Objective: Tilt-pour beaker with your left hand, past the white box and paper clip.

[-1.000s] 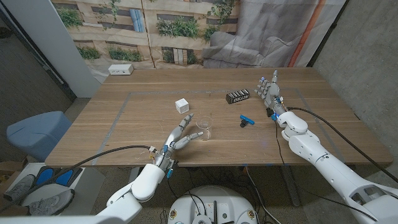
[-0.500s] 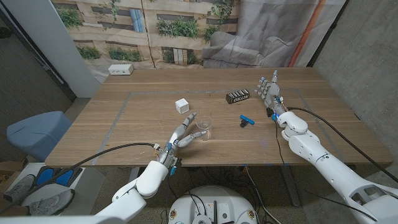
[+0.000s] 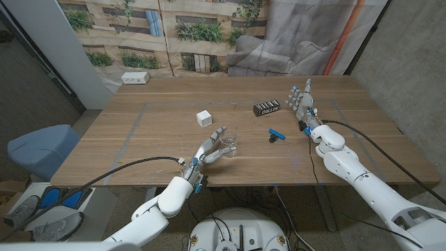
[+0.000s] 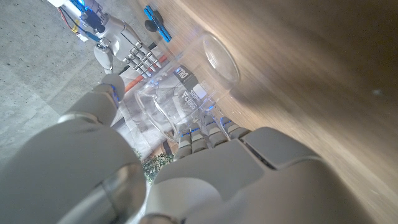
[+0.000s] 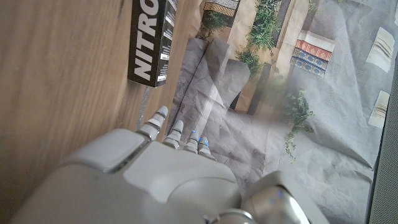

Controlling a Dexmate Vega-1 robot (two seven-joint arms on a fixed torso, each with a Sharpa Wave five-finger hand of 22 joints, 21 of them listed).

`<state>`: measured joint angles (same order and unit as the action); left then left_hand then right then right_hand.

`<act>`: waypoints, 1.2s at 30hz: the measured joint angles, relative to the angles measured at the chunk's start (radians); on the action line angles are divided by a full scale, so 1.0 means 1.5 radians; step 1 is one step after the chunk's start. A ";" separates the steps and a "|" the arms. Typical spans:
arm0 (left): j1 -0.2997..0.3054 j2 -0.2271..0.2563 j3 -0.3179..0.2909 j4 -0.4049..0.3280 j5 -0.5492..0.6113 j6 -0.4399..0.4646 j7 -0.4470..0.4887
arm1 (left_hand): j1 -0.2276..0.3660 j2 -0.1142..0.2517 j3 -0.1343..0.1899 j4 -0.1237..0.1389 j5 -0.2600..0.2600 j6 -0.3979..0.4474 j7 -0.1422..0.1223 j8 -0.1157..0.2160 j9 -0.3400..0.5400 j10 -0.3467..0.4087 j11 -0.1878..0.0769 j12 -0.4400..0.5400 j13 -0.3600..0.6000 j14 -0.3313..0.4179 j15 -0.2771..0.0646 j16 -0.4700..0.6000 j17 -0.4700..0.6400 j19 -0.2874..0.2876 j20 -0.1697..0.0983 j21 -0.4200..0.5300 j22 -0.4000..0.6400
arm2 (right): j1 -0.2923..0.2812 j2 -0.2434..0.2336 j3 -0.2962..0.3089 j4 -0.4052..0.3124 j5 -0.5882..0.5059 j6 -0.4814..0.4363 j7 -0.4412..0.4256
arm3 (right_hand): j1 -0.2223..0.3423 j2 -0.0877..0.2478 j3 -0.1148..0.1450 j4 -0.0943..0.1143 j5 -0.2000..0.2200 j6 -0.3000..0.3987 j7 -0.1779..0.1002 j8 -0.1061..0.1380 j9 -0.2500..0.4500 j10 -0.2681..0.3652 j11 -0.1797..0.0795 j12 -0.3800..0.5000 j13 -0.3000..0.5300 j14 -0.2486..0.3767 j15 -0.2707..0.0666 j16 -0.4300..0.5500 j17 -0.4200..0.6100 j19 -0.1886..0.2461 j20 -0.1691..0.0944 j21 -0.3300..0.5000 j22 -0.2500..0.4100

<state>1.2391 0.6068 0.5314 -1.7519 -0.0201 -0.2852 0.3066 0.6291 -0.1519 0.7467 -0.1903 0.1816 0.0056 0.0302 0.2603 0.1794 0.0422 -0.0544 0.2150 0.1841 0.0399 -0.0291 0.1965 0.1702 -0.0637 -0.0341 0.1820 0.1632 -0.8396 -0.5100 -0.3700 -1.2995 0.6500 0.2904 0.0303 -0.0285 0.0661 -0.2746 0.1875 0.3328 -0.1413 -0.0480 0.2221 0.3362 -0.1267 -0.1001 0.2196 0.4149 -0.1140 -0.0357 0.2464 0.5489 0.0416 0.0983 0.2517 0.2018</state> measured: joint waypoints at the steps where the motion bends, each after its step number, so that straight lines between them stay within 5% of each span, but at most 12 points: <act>1: -0.002 -0.001 0.001 0.001 0.000 0.000 0.000 | 0.006 0.000 0.000 0.000 0.000 0.003 0.003 0.002 0.000 0.004 0.000 0.000 0.000 0.006 -0.001 0.000 0.000 0.004 0.000 0.000 0.000 | 0.000 0.000 0.000 0.000 0.000 0.000 0.000 | 0.000 0.000 0.000 0.000 0.000 0.000 0.000 0.000 0.000 0.000 0.000 0.000 0.000 0.000 0.000 0.000 0.000 0.000 0.000 0.000 0.000; 14: -0.022 -0.014 0.012 0.017 -0.001 0.010 0.007 | 0.071 -0.002 -0.007 -0.001 0.000 0.060 0.033 0.031 0.006 0.079 0.017 0.015 0.009 0.101 0.000 0.012 0.003 0.037 0.001 0.000 0.000 | 0.000 0.000 0.000 0.000 0.000 0.000 0.000 | 0.000 0.000 0.000 0.000 0.000 0.000 0.000 0.000 0.000 0.000 0.000 0.000 0.000 0.000 0.000 0.000 0.000 0.000 0.000 0.000 0.000; 21: -0.029 -0.016 0.016 0.021 -0.002 0.016 0.011 | 0.107 0.001 -0.021 0.003 0.000 0.098 0.036 0.054 0.012 0.129 0.012 0.029 0.018 0.153 -0.007 0.024 0.006 0.057 0.002 0.005 0.000 | 0.000 0.000 0.000 0.000 0.000 0.000 0.000 | 0.000 0.000 0.000 0.000 0.000 0.000 0.000 0.000 0.000 0.000 0.000 0.000 0.000 0.000 0.000 0.000 0.000 0.000 0.000 0.000 0.000; 36: -0.044 -0.019 0.021 0.032 0.007 0.025 0.021 | 0.166 0.028 -0.077 0.009 0.000 0.182 -0.014 0.130 0.039 0.239 -0.039 0.068 0.053 0.254 -0.010 0.063 0.027 0.111 -0.001 0.005 0.002 | 0.000 0.000 0.000 0.000 0.000 0.000 0.000 | 0.000 0.000 0.000 0.000 0.000 0.000 0.000 0.000 0.000 0.000 0.000 0.000 0.000 0.000 0.000 0.000 0.000 0.000 0.000 0.000 0.000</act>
<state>1.1730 0.5780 0.5636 -1.7032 -0.0089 -0.2482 0.3386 0.8785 -0.1103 0.6309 -0.1768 0.1817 0.2780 0.0086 0.4554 0.2376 0.4013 -0.1131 0.3169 0.2638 0.4215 -0.0445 0.2917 0.2103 0.1026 -0.0361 0.1896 0.1656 -0.8393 -0.5097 -0.3700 -1.2995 0.6500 0.2899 0.0306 -0.0285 0.0661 -0.2746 0.1875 0.3328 -0.1413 -0.0480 0.2221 0.3362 -0.1267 -0.1001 0.2196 0.4149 -0.1140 -0.0357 0.2464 0.5489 0.0416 0.0983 0.2517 0.2018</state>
